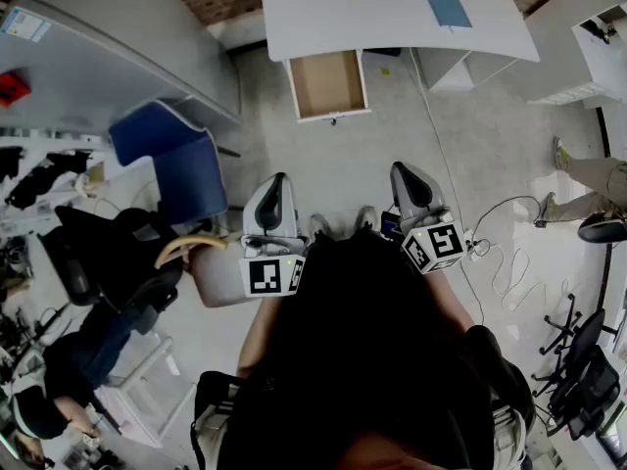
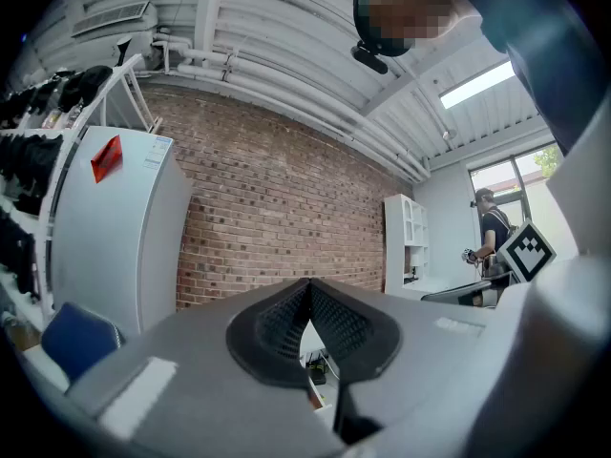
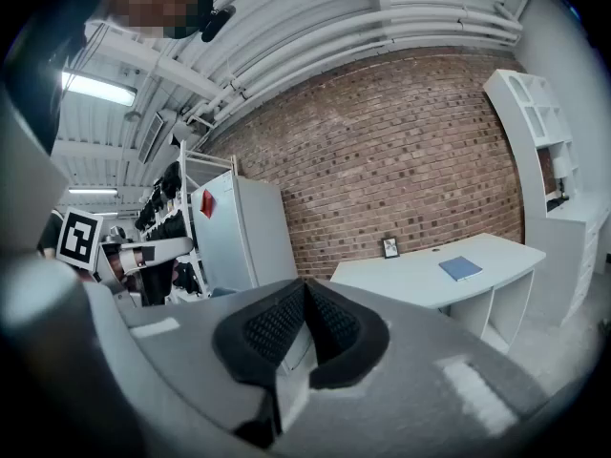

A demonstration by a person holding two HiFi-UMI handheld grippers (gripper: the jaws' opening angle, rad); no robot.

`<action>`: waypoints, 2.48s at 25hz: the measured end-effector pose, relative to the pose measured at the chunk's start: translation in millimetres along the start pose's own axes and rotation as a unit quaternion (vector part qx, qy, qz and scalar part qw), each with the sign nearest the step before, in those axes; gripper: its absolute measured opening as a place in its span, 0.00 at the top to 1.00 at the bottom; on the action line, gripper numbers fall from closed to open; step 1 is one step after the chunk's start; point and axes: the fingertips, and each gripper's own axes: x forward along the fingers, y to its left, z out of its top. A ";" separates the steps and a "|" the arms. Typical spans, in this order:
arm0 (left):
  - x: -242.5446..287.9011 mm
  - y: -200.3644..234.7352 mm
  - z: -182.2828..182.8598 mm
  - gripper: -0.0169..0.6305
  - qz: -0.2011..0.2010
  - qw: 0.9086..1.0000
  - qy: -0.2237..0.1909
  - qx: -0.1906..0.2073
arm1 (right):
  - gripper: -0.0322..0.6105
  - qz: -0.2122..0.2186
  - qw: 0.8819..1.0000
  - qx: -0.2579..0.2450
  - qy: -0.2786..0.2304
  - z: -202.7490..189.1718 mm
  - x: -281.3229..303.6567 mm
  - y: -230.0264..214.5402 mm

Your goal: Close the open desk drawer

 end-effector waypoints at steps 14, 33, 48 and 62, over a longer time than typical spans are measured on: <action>-17.0 13.1 -6.1 0.95 -0.022 1.000 0.005 -0.010 | 0.95 -0.013 1.000 0.015 -0.023 2.2 -0.5 22.7; -16.9 42.3 -25.8 0.95 -0.052 0.998 0.013 -0.017 | 0.95 -0.034 0.999 0.028 -0.027 -15.6 26.8 43.1; 106.4 48.3 -24.9 0.95 -0.008 1.000 0.024 -0.007 | 0.95 0.013 0.999 0.023 -0.020 25.3 128.1 -52.2; 186.1 31.1 -14.4 0.68 0.020 1.000 -0.001 0.002 | 0.69 0.044 0.999 -0.011 -0.002 47.3 176.9 -122.8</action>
